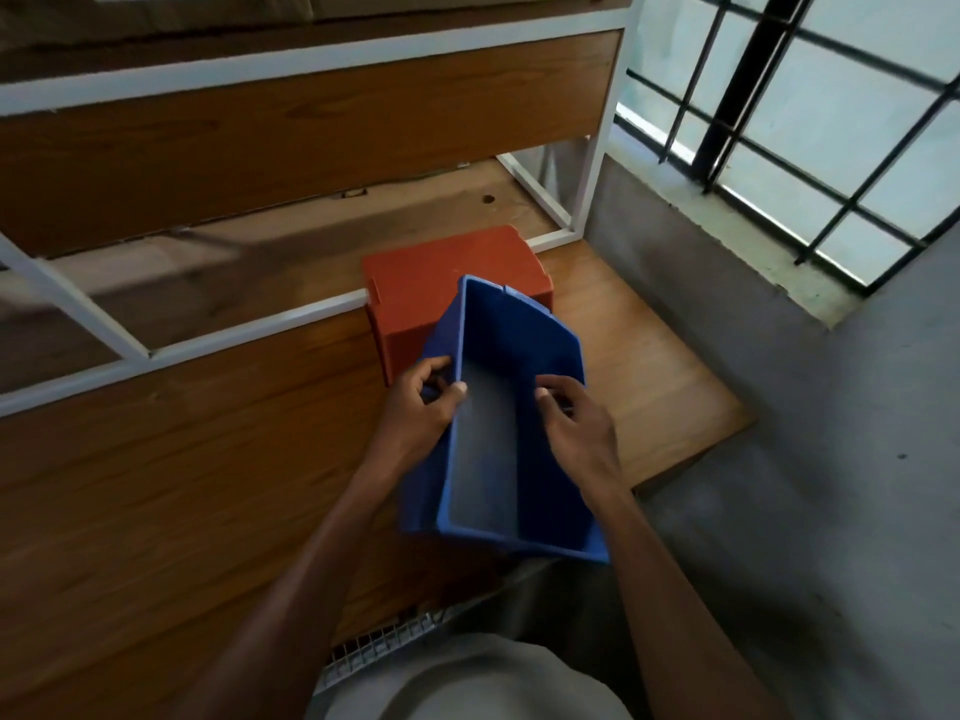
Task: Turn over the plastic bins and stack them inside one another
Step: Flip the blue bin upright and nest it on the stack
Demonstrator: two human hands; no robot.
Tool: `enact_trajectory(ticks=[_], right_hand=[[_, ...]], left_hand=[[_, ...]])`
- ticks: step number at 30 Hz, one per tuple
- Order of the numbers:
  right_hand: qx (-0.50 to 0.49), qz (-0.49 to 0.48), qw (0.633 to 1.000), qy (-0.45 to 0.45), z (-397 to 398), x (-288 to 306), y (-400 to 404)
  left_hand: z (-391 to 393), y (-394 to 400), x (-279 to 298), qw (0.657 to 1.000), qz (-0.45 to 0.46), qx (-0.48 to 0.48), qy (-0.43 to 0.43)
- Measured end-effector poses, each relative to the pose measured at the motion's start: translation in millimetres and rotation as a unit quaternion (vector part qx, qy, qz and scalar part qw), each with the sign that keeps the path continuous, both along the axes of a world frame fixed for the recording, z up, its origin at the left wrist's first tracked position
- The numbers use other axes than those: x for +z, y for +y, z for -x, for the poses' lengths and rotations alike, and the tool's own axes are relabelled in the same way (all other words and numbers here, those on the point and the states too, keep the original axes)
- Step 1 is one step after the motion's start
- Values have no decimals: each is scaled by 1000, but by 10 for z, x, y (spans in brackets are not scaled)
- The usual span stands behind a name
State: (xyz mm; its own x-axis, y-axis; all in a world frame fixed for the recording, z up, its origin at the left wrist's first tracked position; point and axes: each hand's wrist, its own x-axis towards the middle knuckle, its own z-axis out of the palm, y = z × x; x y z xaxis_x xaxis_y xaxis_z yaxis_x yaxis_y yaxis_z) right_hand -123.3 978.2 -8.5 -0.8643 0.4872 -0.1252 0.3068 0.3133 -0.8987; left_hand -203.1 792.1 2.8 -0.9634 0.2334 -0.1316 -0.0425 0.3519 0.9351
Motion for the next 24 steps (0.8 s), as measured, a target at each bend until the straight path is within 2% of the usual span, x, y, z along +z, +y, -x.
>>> enact_trajectory(ticks=[3,4,9,12,24], right_hand=[[-67,-98,991,-59,-53,-147,223],[-69,-104,989,-83,-58,-177,271],[-38,112,981,-151,-103,-221,294],[-18,131,978,-164,-151,-259,218],[-28,192,974,-120,-256,-107,185]], left_hand=[[14,-152,-72,999,-7,25,-45],[10,-206,-101,998,-3,32,-50],[-70,-438,-213,995,20,49,-79],[-151,-517,-263,994,22,54,-95],[-377,-595,-233,986,-32,92,-136]])
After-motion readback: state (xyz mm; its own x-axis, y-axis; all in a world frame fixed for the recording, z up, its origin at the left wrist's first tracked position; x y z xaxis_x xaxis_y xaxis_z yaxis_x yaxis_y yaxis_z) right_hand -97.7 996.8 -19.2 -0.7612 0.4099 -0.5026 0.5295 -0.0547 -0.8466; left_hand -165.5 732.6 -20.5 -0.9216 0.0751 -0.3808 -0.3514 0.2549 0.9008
